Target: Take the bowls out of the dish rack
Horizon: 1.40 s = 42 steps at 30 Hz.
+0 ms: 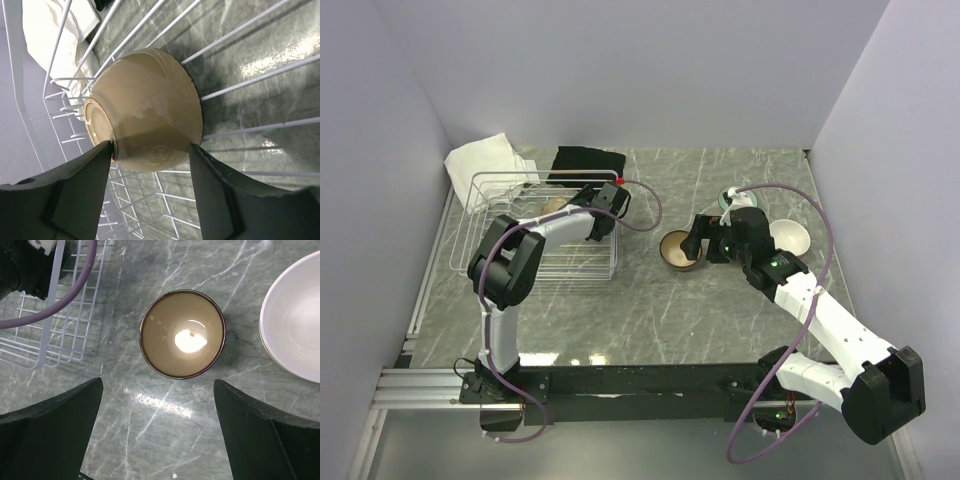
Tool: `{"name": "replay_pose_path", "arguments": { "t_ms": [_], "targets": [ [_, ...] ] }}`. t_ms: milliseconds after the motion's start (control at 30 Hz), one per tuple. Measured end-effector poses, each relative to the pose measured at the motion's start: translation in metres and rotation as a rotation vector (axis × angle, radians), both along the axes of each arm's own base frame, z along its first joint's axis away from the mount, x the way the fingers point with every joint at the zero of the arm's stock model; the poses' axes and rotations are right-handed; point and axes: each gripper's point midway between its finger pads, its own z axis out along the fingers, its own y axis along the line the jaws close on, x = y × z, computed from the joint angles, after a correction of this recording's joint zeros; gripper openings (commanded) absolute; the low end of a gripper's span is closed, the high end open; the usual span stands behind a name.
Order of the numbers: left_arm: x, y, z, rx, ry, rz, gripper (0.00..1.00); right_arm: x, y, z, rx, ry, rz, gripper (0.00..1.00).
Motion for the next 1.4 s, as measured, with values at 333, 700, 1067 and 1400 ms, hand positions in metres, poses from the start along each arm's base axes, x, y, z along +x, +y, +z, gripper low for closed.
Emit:
{"name": "replay_pose_path", "arguments": {
  "t_ms": [333, 700, 1067, 1400],
  "targets": [
    [-0.013, -0.001, -0.003, -0.036, 0.027, 0.010, 0.86, -0.001, 0.000, -0.005, -0.001, 0.009, -0.001, 0.99],
    [-0.018, -0.004, -0.002, -0.092, 0.044, 0.069, 0.91, -0.001, 0.000, -0.005, 0.000, 0.010, 0.000, 0.99],
    [-0.016, -0.008, 0.011, -0.232, 0.008, 0.193, 0.99, -0.001, 0.000, -0.008, -0.005, 0.020, 0.001, 0.99],
    [0.003, -0.014, 0.037, -0.355, -0.103, 0.280, 0.99, 0.000, 0.001, -0.014, -0.012, 0.036, 0.002, 0.99]
  ]
}}
